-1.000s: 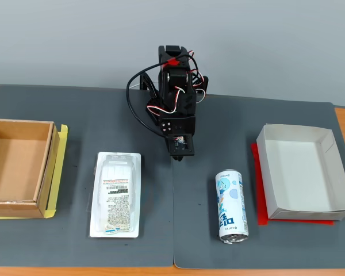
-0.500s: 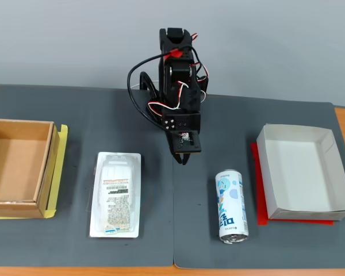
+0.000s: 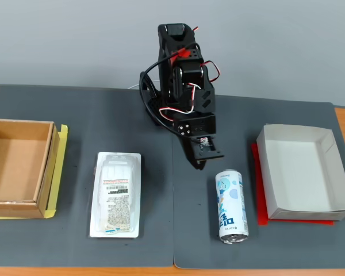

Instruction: Pick the can and put it in the brown box

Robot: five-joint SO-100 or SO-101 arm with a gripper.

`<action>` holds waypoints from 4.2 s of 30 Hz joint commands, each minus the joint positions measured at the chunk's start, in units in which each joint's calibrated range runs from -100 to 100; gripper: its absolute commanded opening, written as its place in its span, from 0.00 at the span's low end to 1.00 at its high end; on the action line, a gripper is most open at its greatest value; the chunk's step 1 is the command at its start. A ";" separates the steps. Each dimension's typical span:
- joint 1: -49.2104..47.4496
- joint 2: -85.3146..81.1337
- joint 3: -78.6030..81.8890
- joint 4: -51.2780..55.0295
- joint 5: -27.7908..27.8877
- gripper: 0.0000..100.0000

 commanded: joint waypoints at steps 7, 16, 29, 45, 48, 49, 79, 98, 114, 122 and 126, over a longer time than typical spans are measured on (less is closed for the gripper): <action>-3.30 12.06 -14.93 -0.46 -6.84 0.01; -7.68 23.75 -23.71 0.15 -10.65 0.01; -11.26 33.24 -28.87 0.06 -10.80 0.01; -14.43 40.86 -32.21 -0.37 -10.80 0.15; -15.00 40.94 -32.21 -0.63 -10.80 0.24; -15.00 41.03 -32.21 -0.63 -10.80 0.26; -16.30 56.28 -43.34 -0.81 -12.31 0.32; -13.29 64.41 -43.44 -5.49 -12.05 0.32; -13.37 68.48 -44.25 -5.32 -12.05 0.32; -13.78 68.48 -43.98 -4.71 -12.21 0.26; -13.78 68.39 -43.71 -4.62 -12.05 0.14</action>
